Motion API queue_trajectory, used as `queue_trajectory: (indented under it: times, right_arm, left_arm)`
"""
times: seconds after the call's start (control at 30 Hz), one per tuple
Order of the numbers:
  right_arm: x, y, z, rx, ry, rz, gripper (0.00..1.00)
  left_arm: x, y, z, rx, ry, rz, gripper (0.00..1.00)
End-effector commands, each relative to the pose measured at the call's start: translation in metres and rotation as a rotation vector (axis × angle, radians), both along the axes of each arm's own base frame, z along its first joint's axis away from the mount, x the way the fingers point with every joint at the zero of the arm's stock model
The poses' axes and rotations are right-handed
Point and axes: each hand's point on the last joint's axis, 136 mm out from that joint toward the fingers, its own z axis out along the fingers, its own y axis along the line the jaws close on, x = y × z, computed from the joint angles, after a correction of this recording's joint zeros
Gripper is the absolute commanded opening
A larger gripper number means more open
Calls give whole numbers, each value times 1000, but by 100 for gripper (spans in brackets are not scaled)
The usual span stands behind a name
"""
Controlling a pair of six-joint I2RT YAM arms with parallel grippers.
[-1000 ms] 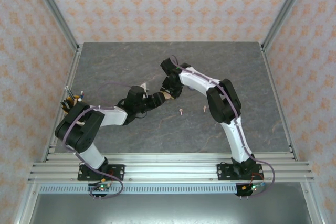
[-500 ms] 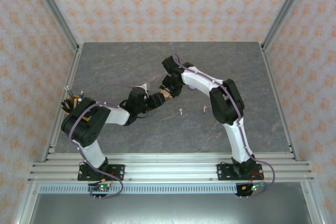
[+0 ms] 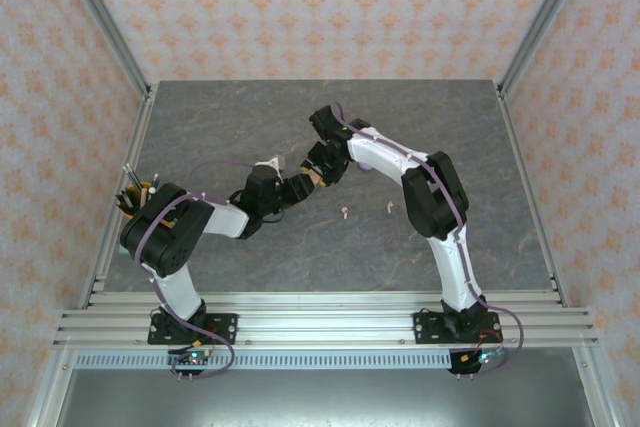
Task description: Insert wireless bluetooth earbuds into charging case
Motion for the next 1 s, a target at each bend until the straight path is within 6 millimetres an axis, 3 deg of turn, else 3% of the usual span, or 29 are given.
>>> queue_trajectory:
  times: [0.0, 0.43, 0.97]
  right_arm:
    - [0, -1, 17, 29, -19, -19, 38]
    - [-3, 6, 22, 82, -7, -27, 37]
    - [-6, 7, 25, 108, -2, -35, 36]
  left_arm:
    - [15, -5, 22, -20, -73, 20, 53]
    - [25, -9, 24, -20, -79, 26, 46]
    - [30, -10, 16, -1, -65, 29, 47]
